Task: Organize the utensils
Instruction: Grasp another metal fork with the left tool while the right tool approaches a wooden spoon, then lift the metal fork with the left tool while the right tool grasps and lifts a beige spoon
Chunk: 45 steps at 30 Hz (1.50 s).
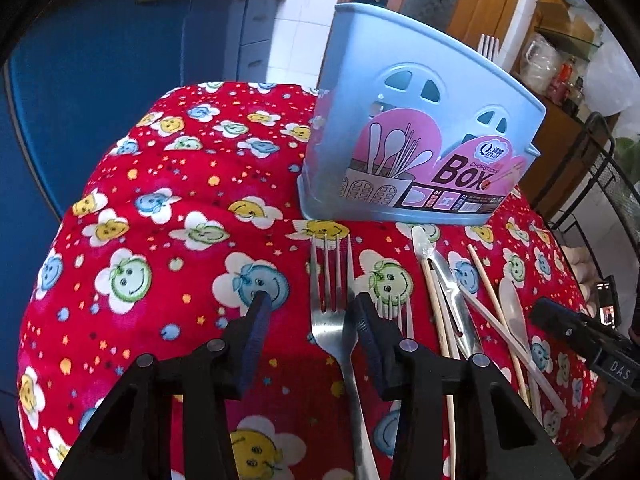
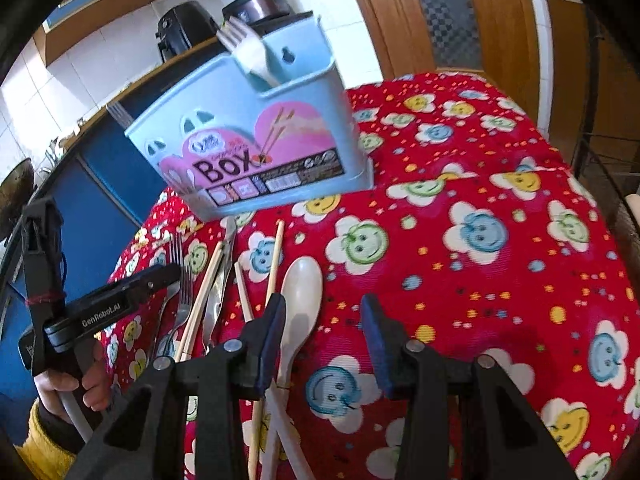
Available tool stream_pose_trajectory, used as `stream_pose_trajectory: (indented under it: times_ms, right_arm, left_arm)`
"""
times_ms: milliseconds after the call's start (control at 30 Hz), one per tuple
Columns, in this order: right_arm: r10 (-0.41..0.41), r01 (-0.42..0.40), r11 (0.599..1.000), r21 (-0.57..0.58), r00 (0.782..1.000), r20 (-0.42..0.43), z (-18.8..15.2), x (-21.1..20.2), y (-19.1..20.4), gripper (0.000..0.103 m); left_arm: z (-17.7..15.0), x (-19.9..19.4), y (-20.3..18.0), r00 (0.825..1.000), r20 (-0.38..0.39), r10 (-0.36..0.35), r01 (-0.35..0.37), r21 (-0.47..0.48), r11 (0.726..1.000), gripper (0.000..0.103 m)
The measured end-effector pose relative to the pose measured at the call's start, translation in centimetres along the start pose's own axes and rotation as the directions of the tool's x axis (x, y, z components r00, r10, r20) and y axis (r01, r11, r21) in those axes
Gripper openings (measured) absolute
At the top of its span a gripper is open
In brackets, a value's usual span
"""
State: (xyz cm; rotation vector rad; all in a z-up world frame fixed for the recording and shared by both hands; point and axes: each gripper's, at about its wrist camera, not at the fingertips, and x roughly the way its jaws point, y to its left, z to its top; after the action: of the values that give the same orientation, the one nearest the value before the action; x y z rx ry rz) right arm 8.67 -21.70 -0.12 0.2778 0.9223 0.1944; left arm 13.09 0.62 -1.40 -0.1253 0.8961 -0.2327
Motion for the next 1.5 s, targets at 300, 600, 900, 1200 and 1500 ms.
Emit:
stream_pose_trajectory:
  times_ms: [300,600,900,1200,1500]
  right_arm:
    - [-0.033,0.031,0.998,-0.061,0.999,-0.032,0.9,1.3,0.9,0.033]
    - [0.026,-0.027,0.999,-0.019,0.999,-0.030,1.3,1.5,0.2,0.008]
    - [-0.017,0.017,1.000,-0.001,0.999,0.046,1.7,0.2,0.0,0.005]
    - [-0.037,0.034,0.999,0.020,0.984,0.174,2.5,-3.1,0.0,0.004]
    - [-0.064,0.075,0.997,-0.026,0.956,0.285,2.7,-6.2,2.1,0.004]
  left_arm:
    - [1.1,0.9,-0.4,1.000,0.029,-0.013,0.011,0.046,0.999,0.033]
    - [1.7,1.3,0.4,0.993,0.036,-0.110,0.110,0.006,0.994,0.024]
    - [0.8,0.7,-0.2,0.992,0.028,-0.125,0.124,0.024,0.992,0.024]
    - [0.4,-0.6,0.5,0.983,0.068,-0.169,0.170,-0.013,0.985,0.023]
    - [-0.4,-5.4,0.0,0.969,0.215,-0.124,0.125,0.009,0.992,0.023]
